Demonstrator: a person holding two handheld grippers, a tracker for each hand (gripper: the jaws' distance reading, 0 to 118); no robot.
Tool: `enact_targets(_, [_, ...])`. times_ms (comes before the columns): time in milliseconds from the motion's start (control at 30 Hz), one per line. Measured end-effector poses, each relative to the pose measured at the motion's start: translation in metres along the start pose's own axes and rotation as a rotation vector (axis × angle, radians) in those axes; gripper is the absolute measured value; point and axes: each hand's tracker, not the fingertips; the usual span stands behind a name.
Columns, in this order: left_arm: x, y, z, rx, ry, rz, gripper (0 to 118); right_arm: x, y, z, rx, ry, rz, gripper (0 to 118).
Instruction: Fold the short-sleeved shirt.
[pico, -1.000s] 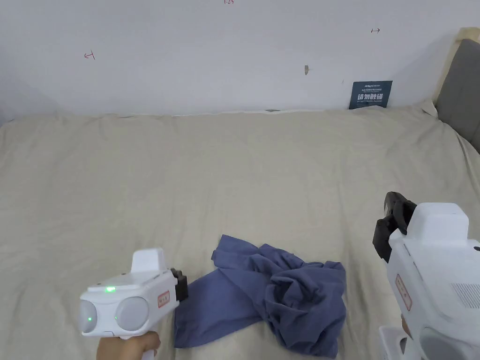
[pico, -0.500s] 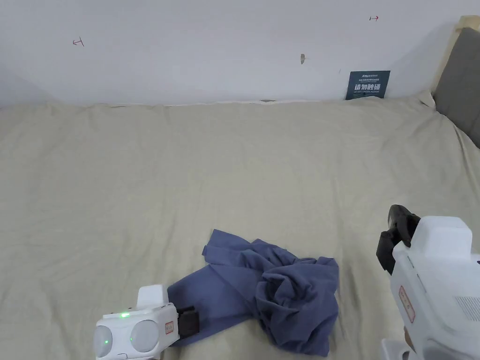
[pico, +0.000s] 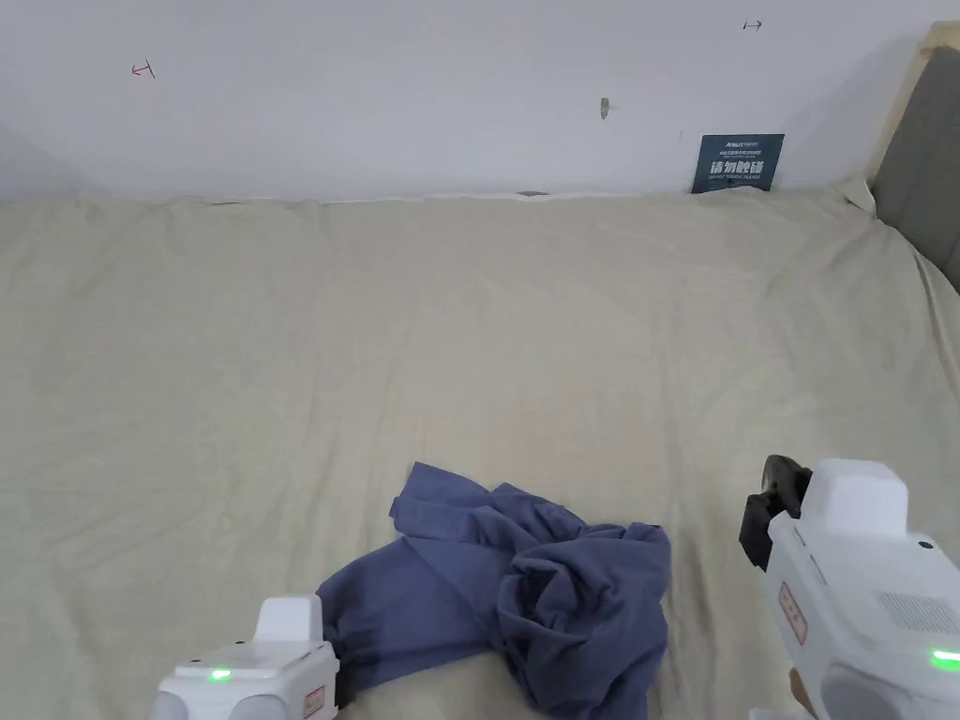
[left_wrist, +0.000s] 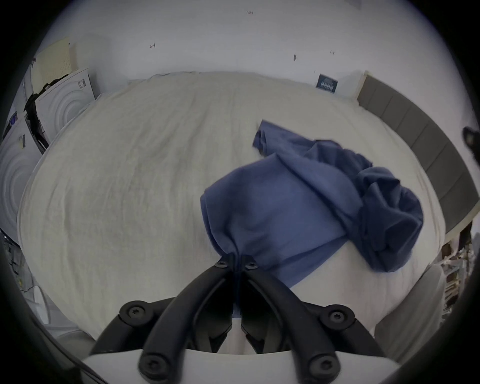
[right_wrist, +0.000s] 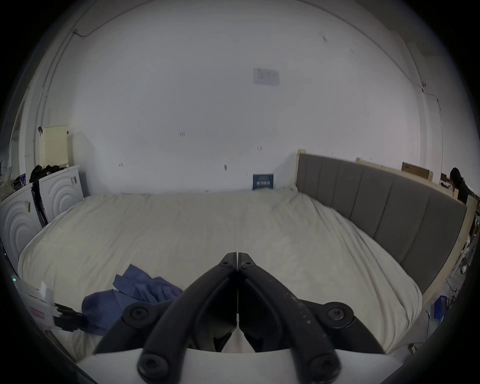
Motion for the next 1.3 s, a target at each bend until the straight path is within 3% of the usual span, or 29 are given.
enact_targets(67, [-0.004,0.002,0.012,0.053,-0.046,0.014,4,0.0,-0.002,-0.024,-0.086,0.025,-0.01,6])
enact_targets(267, [-0.004,0.028,0.035,0.113,-0.095,0.038,4,-0.007,-0.019,-0.115,-0.352,0.094,-0.045,52])
enact_targets(367, [-0.002,0.037,0.037,0.137,-0.122,0.047,4,-0.012,-0.032,-0.159,-0.484,0.082,-0.075,59])
enact_targets(433, [-0.001,0.04,0.037,0.144,-0.139,0.051,4,-0.016,-0.042,-0.183,-0.574,0.085,-0.064,83])
enact_targets(500, [-0.001,0.042,0.036,0.151,-0.147,0.044,4,-0.022,-0.05,-0.2,-0.633,0.083,-0.049,93])
enact_targets(600, [-0.001,0.042,0.034,0.153,-0.153,0.037,4,-0.03,-0.063,-0.215,-0.69,0.105,0.004,90])
enact_targets(633, [-0.002,0.042,0.031,0.15,-0.159,0.04,4,-0.034,-0.066,-0.217,-0.697,0.112,0.014,81])
enact_targets(667, [-0.003,0.042,0.03,0.145,-0.161,0.043,4,-0.035,-0.068,-0.218,-0.697,0.125,0.01,67])
enact_targets(700, [-0.003,0.041,0.029,0.144,-0.162,0.046,4,-0.034,-0.072,-0.22,-0.701,0.169,-0.007,43])
enact_targets(800, [-0.005,0.038,0.029,0.144,-0.16,0.051,4,-0.041,-0.064,-0.207,-0.658,0.179,0.031,12])
enact_targets(900, [-0.008,0.038,0.03,0.144,-0.162,0.07,4,-0.045,-0.05,-0.185,-0.573,0.163,0.111,12])
enact_targets(1067, [-0.021,0.054,0.038,0.182,-0.183,0.14,4,-0.028,-0.001,-0.15,-0.387,0.175,0.176,11])
enact_targets(1300, [-0.063,0.139,0.076,0.371,-0.13,0.191,4,0.001,0.114,-0.095,-0.152,0.147,0.132,11])
